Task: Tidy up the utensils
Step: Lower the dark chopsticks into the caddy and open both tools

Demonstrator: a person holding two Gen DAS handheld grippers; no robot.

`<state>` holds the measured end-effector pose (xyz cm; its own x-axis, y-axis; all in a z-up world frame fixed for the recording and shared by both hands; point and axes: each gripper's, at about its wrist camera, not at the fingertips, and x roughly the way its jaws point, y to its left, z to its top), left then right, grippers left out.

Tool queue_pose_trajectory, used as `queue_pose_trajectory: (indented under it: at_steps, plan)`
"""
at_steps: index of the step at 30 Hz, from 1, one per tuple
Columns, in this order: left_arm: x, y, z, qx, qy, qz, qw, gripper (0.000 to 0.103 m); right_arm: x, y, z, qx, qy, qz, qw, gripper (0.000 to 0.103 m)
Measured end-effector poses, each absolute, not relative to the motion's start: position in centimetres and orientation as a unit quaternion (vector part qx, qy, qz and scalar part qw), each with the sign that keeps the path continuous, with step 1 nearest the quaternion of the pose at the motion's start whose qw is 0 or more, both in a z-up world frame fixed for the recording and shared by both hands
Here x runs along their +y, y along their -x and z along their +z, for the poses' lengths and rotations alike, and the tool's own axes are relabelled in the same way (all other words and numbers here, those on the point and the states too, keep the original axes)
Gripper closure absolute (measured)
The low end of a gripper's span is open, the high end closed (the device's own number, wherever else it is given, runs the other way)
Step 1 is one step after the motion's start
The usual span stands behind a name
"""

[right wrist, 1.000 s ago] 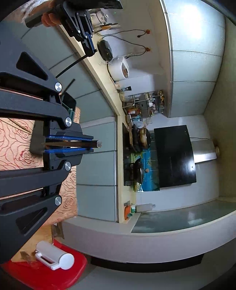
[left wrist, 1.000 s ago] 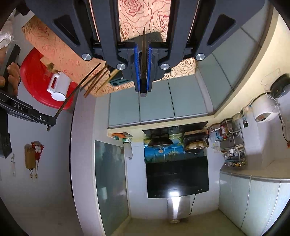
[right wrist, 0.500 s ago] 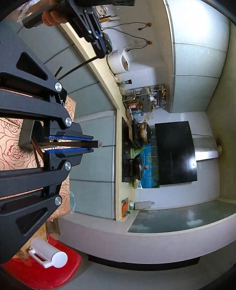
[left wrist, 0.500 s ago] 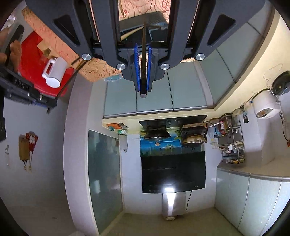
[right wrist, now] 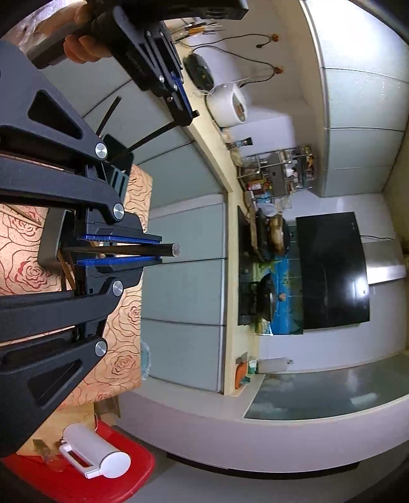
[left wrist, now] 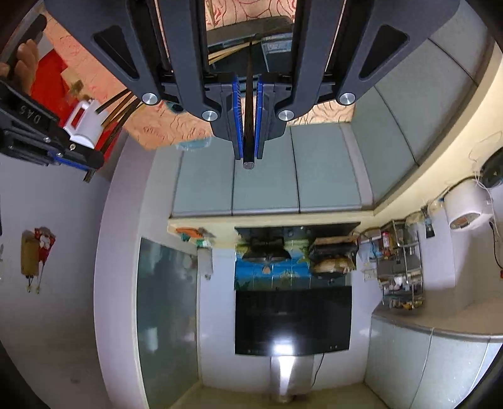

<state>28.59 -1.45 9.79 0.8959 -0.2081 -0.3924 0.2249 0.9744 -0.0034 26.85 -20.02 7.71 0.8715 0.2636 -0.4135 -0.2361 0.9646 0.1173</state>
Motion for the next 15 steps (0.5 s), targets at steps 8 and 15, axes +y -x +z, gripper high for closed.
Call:
queue_pose_trajectory:
  at_steps: [8, 15]
  plan:
    - [-1.1, -29.3, 7.5, 0.223, -0.026, -0.105, 0.969, 0.096, -20.0, -27.8, 6.6, 0.234, -0.034, 0.123, 0.964, 0.095]
    - [-0.6, -28.9, 7.3, 0.222, -0.022, -0.097, 0.970, 0.054, -20.2, -28.0, 6.5, 0.236, -0.039, 0.124, 0.963, 0.092]
